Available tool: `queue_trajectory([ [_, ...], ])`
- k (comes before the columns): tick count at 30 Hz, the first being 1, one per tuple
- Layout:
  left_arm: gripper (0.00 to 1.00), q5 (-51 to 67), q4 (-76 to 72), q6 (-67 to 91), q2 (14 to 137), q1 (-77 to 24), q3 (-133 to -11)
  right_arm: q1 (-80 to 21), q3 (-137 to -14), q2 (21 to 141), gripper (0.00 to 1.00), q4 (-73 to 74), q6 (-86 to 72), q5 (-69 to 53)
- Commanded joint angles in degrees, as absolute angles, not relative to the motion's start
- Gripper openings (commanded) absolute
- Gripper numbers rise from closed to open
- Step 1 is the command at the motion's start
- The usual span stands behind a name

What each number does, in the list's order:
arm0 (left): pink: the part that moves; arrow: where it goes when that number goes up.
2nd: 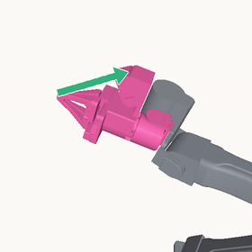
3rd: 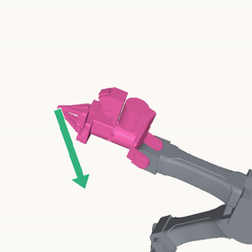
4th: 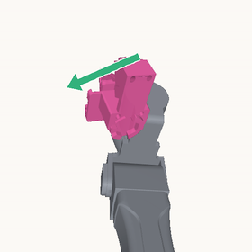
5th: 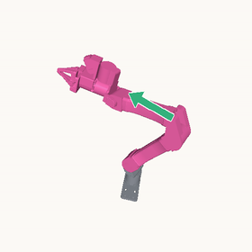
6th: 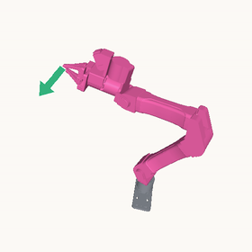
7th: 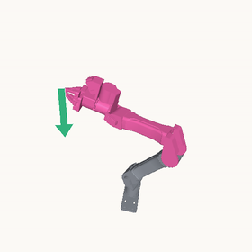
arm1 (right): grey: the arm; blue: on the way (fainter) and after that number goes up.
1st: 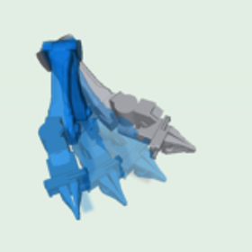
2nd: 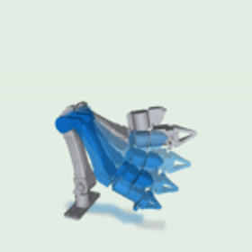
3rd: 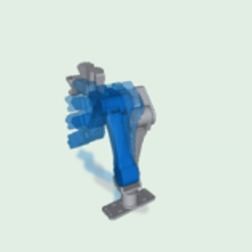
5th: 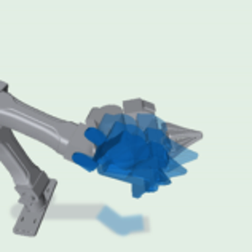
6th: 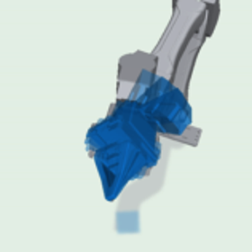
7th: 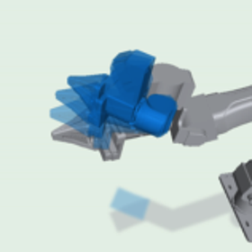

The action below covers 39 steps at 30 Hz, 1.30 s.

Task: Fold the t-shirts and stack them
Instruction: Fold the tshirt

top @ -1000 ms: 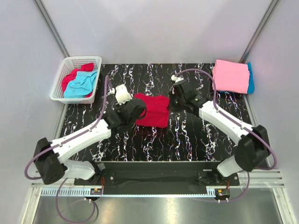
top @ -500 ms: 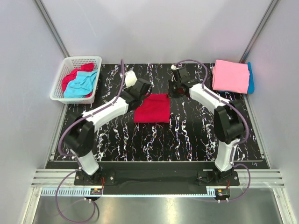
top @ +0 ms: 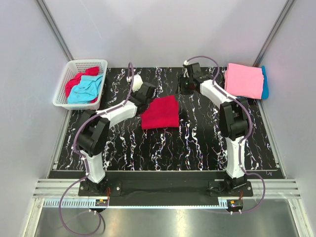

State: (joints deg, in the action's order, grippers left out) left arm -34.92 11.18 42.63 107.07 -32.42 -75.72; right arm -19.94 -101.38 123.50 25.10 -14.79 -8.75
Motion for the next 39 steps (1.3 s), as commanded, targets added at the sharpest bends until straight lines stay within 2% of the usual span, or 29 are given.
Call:
queue_trajectory([
  [1, 0.51, -37.2, -1.7, 38.7, 102.7, -31.9, -72.3, -18.8, -104.9, 122.5, 0.47, 24.2, -14.0, -7.6],
  [6, 0.55, -35.9, -6.2, 36.8, 97.5, -31.8, -68.0, -18.9, -102.8, 120.3, 0.46, 24.7, -15.4, -10.1],
  [9, 0.55, -27.0, -1.3, 35.6, 97.1, -31.8, -70.9, -19.0, -98.8, 117.9, 0.40, 24.7, -16.9, -14.2],
  [13, 0.52, -8.7, 6.4, 36.7, 99.5, -31.9, -75.1, -21.4, -92.0, 114.2, 0.37, 24.6, -17.7, -18.6],
  [19, 0.49, -1.3, 10.5, 44.7, 99.1, -31.8, -71.5, -26.3, -85.0, 108.6, 0.35, 24.1, -19.8, -19.5],
  [30, 0.41, 5.1, 11.9, 48.9, 103.7, -32.0, -65.8, -28.4, -75.2, 106.8, 0.24, 20.8, -23.3, -17.2],
  [39, 0.38, 1.6, 13.8, 47.7, 103.5, -32.3, -64.0, -27.7, -70.6, 110.9, 0.19, 17.3, -23.3, -15.4],
])
